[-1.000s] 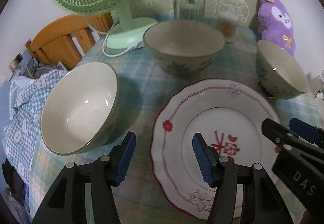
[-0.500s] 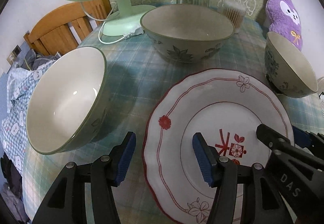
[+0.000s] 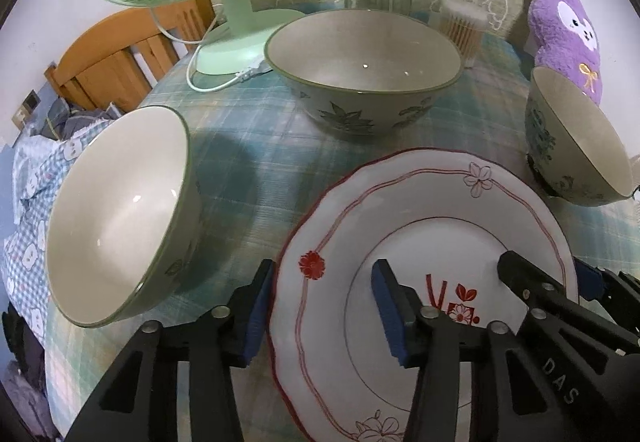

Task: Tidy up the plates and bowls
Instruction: 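Lift the red-rimmed plate with both grippers and tilt it up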

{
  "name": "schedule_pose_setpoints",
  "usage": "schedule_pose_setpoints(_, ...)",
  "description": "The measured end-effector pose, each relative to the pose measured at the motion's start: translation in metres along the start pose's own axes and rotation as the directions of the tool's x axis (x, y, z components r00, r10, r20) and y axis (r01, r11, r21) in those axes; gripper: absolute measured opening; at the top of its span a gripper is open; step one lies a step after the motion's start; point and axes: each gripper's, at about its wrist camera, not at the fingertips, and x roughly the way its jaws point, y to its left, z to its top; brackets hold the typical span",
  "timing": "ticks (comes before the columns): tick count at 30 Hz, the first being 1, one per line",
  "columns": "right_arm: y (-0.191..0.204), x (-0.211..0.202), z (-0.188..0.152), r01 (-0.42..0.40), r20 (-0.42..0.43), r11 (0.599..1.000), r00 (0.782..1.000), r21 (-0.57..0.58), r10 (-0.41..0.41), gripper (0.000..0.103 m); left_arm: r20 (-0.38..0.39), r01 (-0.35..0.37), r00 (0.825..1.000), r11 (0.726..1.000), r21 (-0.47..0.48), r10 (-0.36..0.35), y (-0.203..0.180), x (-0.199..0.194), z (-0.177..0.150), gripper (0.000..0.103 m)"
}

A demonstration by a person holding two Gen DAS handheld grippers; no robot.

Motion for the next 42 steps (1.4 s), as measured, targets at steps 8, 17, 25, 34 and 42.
schedule_pose_setpoints(8, -0.005, -0.002, -0.003, -0.041, -0.009, 0.999, 0.999, 0.004, 0.041, 0.04, -0.015, -0.022, 1.0, 1.0, 0.004, 0.022, 0.004, -0.006, -0.01, 0.043)
schedule_pose_setpoints(17, -0.006, -0.006, -0.006, -0.043, -0.001, 0.999, 0.999, 0.006, 0.043, 0.04, 0.001, -0.017, 1.0, 1.0, -0.007, 0.017, 0.005, -0.01, -0.014, 0.042)
schedule_pose_setpoints(25, 0.0, -0.029, -0.006, -0.056, 0.029, 0.998, 0.998, 0.021, 0.055, 0.04, 0.015, 0.002, 1.0, 0.999, -0.034, -0.002, 0.014, -0.03, -0.012, 0.042)
schedule_pose_setpoints(34, 0.015, -0.063, -0.007, -0.03, 0.12, 0.999, 0.992, 0.021, 0.027, 0.04, 0.066, 0.028, 0.997, 0.998, -0.049, -0.025, 0.026, -0.054, -0.009, 0.041)
schedule_pose_setpoints(42, 0.017, -0.055, -0.014, 0.001, 0.093, 1.0, 0.996, 0.021, -0.003, 0.04, 0.064, 0.023, 0.998, 0.999, -0.031, -0.021, 0.029, -0.044, -0.013, 0.041)
